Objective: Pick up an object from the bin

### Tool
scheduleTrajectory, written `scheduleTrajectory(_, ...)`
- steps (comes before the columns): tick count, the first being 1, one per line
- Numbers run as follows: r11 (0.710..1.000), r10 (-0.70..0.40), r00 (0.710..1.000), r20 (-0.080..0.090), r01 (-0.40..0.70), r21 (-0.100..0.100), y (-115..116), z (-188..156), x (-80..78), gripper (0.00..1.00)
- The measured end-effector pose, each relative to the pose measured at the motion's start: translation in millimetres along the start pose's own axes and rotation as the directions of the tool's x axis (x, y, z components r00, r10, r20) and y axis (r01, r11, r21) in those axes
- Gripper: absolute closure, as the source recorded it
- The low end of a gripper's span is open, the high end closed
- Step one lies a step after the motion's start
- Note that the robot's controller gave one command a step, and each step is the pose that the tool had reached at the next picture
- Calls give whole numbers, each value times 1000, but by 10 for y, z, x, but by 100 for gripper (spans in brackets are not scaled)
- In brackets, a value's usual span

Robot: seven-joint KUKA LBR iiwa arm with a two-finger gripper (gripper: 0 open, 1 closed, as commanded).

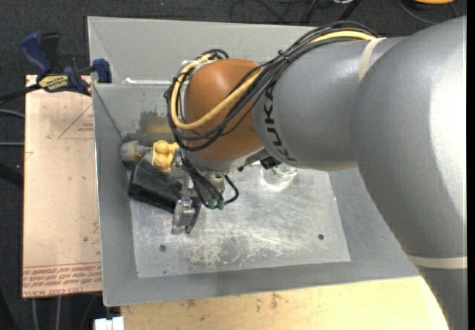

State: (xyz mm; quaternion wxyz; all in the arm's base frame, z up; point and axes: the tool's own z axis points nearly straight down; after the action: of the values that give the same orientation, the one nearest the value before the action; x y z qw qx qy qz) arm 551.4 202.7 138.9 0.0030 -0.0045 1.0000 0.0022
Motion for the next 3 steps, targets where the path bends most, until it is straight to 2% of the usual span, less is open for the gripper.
scheduleTrajectory(1,992,125,992,10,-125,0,-198,324,-100,0)
scheduleTrajectory(2,983,186,983,10,-186,-3,-211,593,-173,100)
scheduleTrajectory(3,983,186,982,10,-186,-4,-211,593,-173,100)
